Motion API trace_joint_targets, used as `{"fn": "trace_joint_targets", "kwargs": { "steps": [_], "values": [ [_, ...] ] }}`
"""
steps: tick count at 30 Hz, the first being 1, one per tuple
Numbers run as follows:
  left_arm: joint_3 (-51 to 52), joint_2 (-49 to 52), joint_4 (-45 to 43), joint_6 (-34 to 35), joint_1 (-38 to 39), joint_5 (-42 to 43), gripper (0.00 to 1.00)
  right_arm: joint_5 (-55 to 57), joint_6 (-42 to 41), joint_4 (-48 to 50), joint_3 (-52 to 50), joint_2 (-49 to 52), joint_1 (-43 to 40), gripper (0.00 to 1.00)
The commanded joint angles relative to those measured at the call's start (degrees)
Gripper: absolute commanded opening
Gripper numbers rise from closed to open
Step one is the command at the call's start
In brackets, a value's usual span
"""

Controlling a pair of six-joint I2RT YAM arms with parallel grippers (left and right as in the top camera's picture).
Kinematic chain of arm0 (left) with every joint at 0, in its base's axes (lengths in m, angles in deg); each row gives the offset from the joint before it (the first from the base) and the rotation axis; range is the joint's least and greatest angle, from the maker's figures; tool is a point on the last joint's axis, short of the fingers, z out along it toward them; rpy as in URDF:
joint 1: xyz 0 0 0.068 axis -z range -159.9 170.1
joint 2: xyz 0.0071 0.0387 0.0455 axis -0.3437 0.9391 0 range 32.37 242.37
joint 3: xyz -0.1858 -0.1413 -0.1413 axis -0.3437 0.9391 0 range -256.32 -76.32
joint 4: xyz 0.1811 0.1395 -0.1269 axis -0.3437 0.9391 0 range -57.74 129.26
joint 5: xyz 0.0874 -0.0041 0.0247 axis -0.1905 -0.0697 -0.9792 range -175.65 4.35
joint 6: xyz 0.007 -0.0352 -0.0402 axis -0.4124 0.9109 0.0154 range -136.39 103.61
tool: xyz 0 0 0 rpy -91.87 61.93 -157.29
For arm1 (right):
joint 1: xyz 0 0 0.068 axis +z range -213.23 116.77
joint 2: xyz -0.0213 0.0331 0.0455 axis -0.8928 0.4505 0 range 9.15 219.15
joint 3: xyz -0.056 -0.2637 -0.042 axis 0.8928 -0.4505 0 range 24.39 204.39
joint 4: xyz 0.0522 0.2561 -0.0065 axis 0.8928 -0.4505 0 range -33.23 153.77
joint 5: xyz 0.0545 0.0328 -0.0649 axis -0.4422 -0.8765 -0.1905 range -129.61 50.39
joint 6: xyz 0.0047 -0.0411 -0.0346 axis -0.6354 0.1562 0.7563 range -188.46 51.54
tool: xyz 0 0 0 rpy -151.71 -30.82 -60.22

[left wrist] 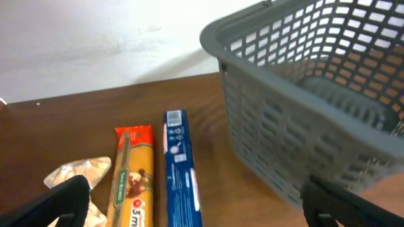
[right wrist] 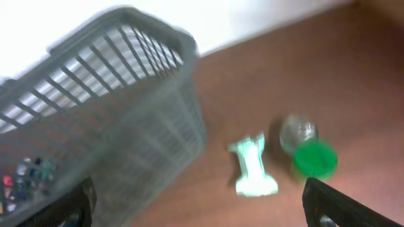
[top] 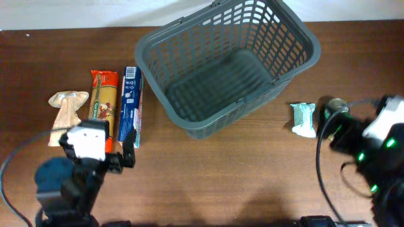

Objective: Pack container
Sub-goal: 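Reach the right gripper to the basket's right rim and grasp it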

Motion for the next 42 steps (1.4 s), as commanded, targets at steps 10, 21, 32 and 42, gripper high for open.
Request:
{"fn": "trace_joint_targets", "kwargs": {
  "steps": [10, 21, 32, 42],
  "values": [
    [-1.9, 1.8, 0.3, 0.3, 0.2, -4.7, 0.99, -1.5, 14.2, -11.1, 41.8, 37.8, 0.3, 0.99],
    [-1.9, 1.8, 3.3, 0.3, 0.2, -4.7, 0.99, -6.3, 30.2, -13.2, 58.3, 65.2, 0.3, 0.91],
    [-1.9, 1.8, 3.5, 0.3, 0.2, -4.7, 0.99, -5.5, 36.2, -6.8, 58.2, 71.5, -0.1, 0.99],
    [-1.9, 1.8, 3.5, 0.3, 0.2, -4.7, 0.99, -4.8, 32.9, -6.3, 58.0, 74.3, -0.9, 0.96]
  ]
}}
